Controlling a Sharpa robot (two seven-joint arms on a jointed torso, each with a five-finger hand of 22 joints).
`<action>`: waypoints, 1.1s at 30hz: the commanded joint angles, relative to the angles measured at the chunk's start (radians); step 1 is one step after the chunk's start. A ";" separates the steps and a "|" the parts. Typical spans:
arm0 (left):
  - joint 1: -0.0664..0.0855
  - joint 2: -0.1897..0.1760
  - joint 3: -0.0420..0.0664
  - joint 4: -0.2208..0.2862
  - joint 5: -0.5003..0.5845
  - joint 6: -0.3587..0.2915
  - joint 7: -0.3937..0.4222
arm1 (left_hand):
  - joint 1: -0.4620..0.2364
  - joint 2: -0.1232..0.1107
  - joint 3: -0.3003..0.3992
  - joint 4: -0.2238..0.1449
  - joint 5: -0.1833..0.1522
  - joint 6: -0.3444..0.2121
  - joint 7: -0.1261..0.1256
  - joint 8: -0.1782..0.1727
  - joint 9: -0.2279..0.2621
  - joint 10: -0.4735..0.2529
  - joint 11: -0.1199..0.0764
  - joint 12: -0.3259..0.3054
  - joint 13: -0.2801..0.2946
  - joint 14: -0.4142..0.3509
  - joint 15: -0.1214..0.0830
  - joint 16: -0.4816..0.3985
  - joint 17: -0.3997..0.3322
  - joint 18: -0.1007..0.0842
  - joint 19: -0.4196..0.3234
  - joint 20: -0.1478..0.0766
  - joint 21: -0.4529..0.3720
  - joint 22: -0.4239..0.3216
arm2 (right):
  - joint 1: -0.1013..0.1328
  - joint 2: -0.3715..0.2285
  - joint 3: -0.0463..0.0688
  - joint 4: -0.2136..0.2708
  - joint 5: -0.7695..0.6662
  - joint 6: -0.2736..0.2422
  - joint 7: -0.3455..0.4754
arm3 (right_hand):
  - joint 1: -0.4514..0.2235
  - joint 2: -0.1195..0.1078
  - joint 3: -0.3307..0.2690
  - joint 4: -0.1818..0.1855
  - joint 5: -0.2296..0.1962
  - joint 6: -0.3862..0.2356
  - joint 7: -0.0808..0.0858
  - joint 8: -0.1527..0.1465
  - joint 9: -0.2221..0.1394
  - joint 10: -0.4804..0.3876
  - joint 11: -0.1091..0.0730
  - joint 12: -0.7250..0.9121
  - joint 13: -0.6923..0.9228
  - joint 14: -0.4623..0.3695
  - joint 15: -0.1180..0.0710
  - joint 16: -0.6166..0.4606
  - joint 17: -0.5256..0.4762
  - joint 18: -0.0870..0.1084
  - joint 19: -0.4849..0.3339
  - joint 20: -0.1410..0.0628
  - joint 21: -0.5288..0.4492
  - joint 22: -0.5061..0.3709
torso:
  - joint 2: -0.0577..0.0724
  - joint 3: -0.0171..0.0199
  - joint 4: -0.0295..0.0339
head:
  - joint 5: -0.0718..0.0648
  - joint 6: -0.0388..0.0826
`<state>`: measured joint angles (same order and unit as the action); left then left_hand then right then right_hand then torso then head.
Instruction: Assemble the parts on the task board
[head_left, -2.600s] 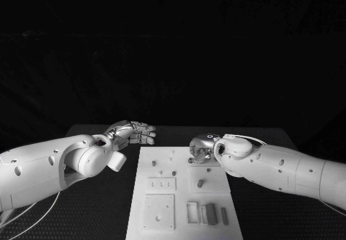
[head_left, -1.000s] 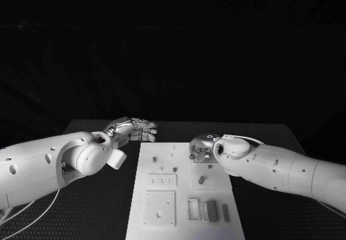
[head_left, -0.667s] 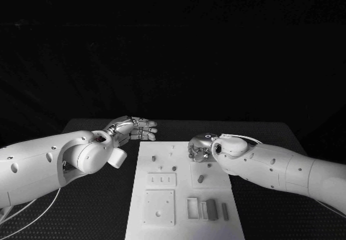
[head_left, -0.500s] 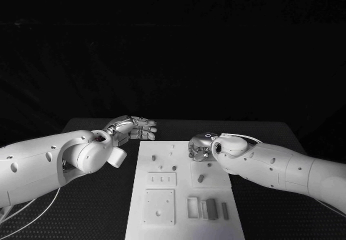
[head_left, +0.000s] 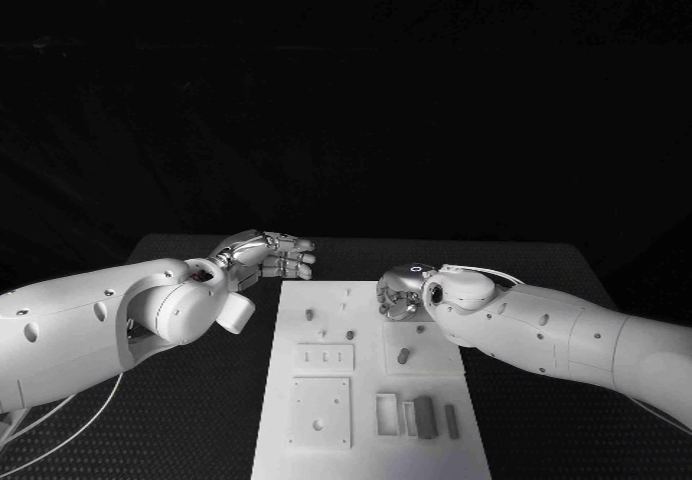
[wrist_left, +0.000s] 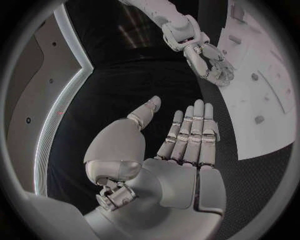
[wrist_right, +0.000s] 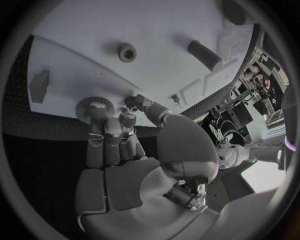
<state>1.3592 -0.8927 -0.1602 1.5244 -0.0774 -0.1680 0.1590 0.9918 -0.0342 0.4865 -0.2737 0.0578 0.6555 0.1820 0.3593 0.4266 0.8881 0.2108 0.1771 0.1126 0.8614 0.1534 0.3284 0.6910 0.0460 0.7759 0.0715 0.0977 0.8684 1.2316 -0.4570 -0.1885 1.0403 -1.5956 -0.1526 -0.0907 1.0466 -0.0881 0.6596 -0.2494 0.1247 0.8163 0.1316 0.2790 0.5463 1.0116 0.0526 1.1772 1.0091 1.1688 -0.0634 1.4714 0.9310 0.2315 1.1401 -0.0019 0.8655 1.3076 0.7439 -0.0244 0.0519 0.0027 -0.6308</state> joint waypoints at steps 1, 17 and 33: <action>0.002 0.001 0.001 0.004 0.006 0.012 0.006 | -0.006 0.000 -0.006 -0.001 -0.005 -0.002 0.060 -0.004 -0.001 -0.002 0.001 -0.004 -0.001 0.005 0.001 -0.007 0.001 -0.006 0.002 -0.004 -0.004 -0.002 | -0.004 -0.002 -0.003 0.000 -0.019 0.024 -0.005 | -0.001 0.008 0.001 0.004 0.002 0.063 0.018 0.011 0.004 0.000 -0.014 0.005 -0.003 0.010 -0.004 0.008 -0.002 0.030 0.003 -0.008 0.007 0.022 | 0.000 -0.0003 -0.0022 | -0.002 0.003; 0.003 0.001 0.001 0.003 0.005 0.015 0.005 | -0.006 0.000 -0.005 0.000 -0.005 0.003 0.057 -0.002 -0.001 -0.002 0.001 -0.005 -0.001 0.005 0.001 -0.009 0.003 -0.009 0.003 -0.006 -0.006 -0.003 | -0.011 0.010 -0.003 -0.005 -0.020 0.020 -0.002 | -0.009 0.018 0.001 -0.005 0.001 0.105 0.000 0.028 0.023 0.003 -0.032 0.009 -0.020 0.011 -0.021 0.012 -0.013 0.030 0.003 -0.011 0.011 0.021 | 0.002 -0.0005 -0.0005 | 0.003 0.001; 0.004 0.001 0.001 0.003 0.005 0.015 0.007 | -0.020 -0.006 -0.014 0.007 -0.008 0.003 0.059 -0.002 -0.002 -0.001 0.002 -0.007 -0.001 0.005 0.002 -0.012 0.006 -0.013 0.006 -0.008 -0.009 -0.003 | -0.014 0.008 -0.003 -0.003 -0.051 -0.017 -0.020 | 0.001 0.048 0.006 -0.029 0.002 0.160 -0.021 0.056 0.057 0.006 -0.052 0.015 -0.035 0.010 -0.038 0.018 -0.023 0.030 0.001 -0.013 0.013 0.021 | 0.001 -0.0014 -0.0004 | 0.002 0.001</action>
<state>1.3601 -0.8929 -0.1601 1.5255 -0.0763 -0.1663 0.1575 0.9819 -0.0441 0.4786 -0.2659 0.0530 0.6556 0.1820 0.3593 0.4256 0.8881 0.2108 0.1771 0.1129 0.8614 0.1534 0.3203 0.6955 0.0383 0.7795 0.0678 0.0937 0.8663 1.2237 -0.4477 -0.1873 1.0374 -1.6191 -0.1736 -0.0956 1.0482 -0.0470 0.6667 -0.2733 0.1246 0.8334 0.1145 0.3320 0.6042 1.0349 0.0226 1.1890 0.9746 1.1776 -0.0962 1.4851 0.9086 0.2313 1.1417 -0.0107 0.8754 1.3076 0.7446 -0.0254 0.0501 0.0052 -0.6313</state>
